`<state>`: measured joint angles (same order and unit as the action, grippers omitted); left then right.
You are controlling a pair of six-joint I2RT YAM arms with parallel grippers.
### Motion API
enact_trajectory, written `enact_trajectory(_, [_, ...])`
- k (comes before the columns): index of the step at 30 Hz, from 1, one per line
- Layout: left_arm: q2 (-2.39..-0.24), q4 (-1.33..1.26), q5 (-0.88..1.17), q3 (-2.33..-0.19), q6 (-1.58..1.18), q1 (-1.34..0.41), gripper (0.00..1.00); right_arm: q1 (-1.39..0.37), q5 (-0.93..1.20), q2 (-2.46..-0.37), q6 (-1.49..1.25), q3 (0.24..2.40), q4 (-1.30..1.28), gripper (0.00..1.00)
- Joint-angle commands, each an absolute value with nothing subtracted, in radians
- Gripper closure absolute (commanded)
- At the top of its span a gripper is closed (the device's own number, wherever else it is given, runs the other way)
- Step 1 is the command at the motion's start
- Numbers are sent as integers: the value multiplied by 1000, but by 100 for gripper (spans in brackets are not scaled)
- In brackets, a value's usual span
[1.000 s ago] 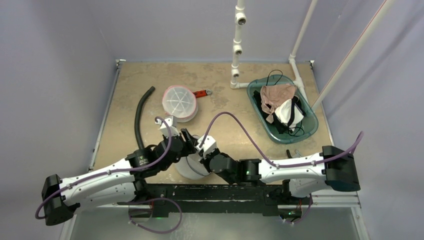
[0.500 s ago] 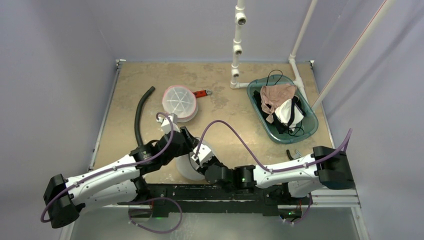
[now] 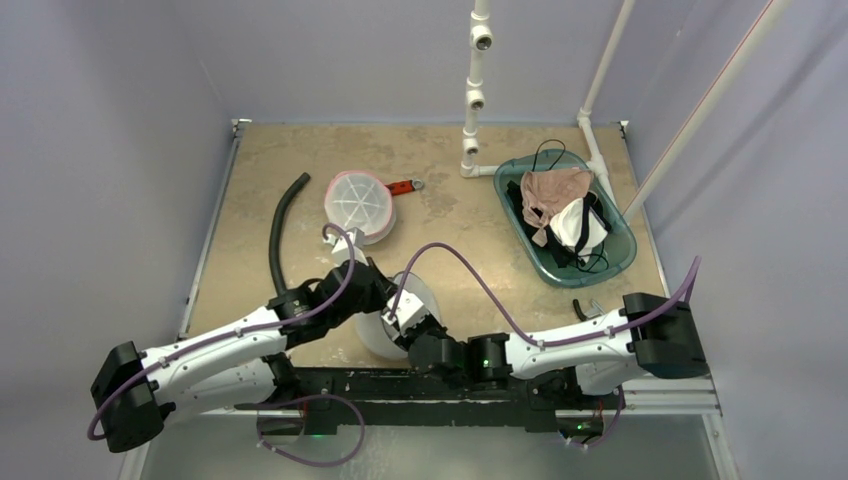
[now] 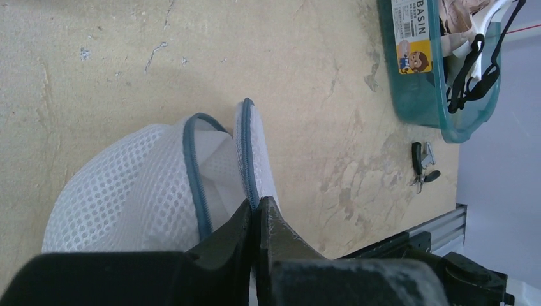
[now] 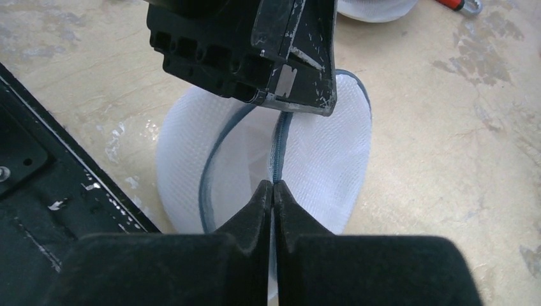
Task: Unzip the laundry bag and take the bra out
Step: Close the laundry bag at the center of the board.
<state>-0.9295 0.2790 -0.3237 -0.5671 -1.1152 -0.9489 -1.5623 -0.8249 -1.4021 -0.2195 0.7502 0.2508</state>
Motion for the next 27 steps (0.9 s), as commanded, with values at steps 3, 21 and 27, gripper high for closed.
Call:
enact_trajectory(3, [-878,227,-332,-539,-1079,-937,100,-1569,-832,-1323,-269,750,234,50])
enact_trajectory(21, [-413,138,-422,-333,-1004,-911,100,-971,20,-906,-734,333,531,24])
enact_trajectory(27, [-305,302,-539,-324,-1036,-912,100,-907,197,-1105,-849,273,824,28])
